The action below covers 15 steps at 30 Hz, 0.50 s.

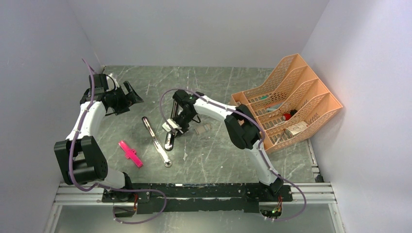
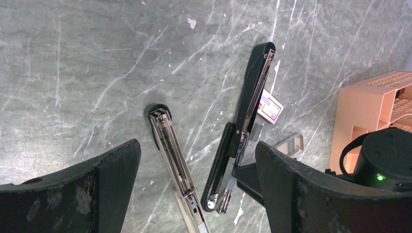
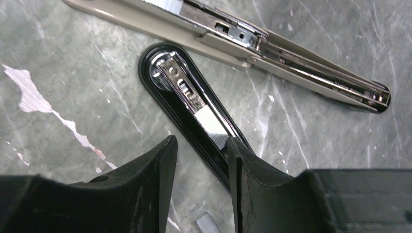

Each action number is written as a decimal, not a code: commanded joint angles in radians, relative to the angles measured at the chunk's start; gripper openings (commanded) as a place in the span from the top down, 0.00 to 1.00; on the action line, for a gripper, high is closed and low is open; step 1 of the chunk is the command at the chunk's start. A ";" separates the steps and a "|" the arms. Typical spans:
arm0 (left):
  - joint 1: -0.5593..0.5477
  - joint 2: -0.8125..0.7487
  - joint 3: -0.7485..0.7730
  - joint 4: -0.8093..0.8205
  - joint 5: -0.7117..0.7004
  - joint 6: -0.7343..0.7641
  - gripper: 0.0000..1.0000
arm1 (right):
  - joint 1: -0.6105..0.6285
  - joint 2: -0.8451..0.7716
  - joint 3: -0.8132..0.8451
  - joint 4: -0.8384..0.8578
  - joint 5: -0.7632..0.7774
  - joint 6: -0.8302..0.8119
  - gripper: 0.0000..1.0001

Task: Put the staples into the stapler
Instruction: Adjust the staple in the stapler.

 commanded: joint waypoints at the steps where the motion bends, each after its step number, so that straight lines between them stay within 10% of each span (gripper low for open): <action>1: 0.010 -0.002 0.003 0.013 0.026 0.007 0.09 | 0.042 -0.003 -0.036 -0.063 0.011 -0.009 0.55; 15: 0.010 -0.002 0.003 0.012 0.030 0.007 0.09 | 0.079 -0.064 -0.100 -0.041 0.004 0.004 0.56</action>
